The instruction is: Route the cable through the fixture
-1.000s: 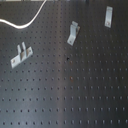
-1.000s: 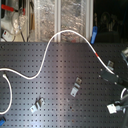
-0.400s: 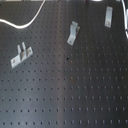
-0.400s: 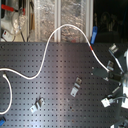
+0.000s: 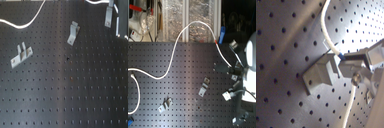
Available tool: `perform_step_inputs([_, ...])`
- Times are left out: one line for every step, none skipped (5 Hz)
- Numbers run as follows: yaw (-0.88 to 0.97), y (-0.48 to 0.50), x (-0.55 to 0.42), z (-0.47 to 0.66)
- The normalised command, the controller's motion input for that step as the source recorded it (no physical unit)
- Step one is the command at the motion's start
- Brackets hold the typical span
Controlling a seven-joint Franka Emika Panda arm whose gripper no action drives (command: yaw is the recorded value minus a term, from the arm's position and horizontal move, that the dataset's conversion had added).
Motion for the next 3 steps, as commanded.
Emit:
perform_step_inputs([0.00,-0.086,-0.299,0.25])
perform_step_inputs([0.00,-0.053,-0.257,0.19])
perform_step_inputs([0.00,-0.046,-0.265,0.16])
